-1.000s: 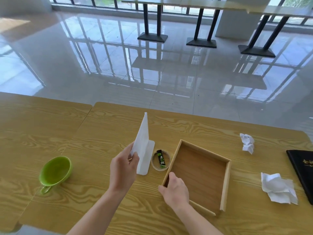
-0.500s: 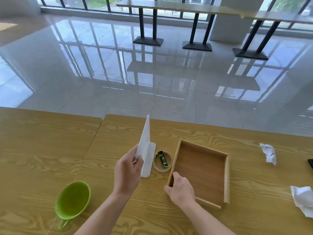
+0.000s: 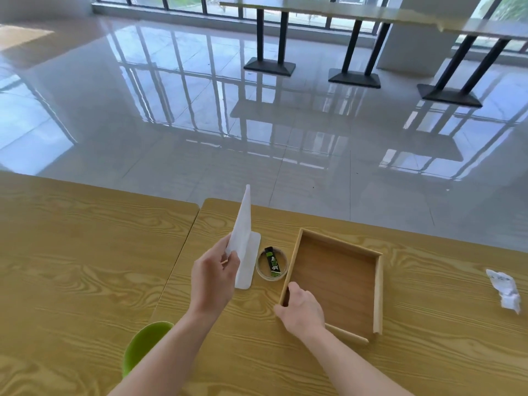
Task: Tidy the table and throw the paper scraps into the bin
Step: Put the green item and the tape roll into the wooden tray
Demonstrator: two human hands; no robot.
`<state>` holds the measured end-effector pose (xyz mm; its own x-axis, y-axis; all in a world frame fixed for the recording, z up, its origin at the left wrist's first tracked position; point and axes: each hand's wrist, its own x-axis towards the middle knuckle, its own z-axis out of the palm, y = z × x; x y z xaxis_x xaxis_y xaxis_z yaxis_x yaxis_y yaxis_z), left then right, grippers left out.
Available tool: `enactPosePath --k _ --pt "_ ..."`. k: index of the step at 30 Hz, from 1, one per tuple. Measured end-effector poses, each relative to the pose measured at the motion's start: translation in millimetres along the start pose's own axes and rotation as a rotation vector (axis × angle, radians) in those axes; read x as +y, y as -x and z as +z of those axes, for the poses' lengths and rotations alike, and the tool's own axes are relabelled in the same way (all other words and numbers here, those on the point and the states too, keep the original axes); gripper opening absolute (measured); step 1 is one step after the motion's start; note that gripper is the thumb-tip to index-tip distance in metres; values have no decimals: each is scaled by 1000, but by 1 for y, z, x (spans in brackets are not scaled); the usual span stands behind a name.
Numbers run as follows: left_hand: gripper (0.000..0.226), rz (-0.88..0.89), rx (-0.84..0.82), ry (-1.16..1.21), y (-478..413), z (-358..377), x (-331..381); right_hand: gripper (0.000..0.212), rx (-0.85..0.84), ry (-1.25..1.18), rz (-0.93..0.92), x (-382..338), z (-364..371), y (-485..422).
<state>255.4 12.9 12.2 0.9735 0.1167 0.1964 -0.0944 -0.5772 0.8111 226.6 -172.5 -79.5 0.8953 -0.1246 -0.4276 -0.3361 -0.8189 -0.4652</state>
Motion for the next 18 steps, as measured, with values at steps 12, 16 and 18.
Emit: enactPosePath --k 12,16,18 --pt "37 -41 48 -7 -28 -15 -22 28 -23 15 -53 -30 8 -31" --pt "39 -42 69 16 -33 -16 -25 30 -31 -2 -55 -34 8 -36" --pt "37 -49 52 83 -33 -16 -26 32 -54 -8 -70 -31 6 -36"
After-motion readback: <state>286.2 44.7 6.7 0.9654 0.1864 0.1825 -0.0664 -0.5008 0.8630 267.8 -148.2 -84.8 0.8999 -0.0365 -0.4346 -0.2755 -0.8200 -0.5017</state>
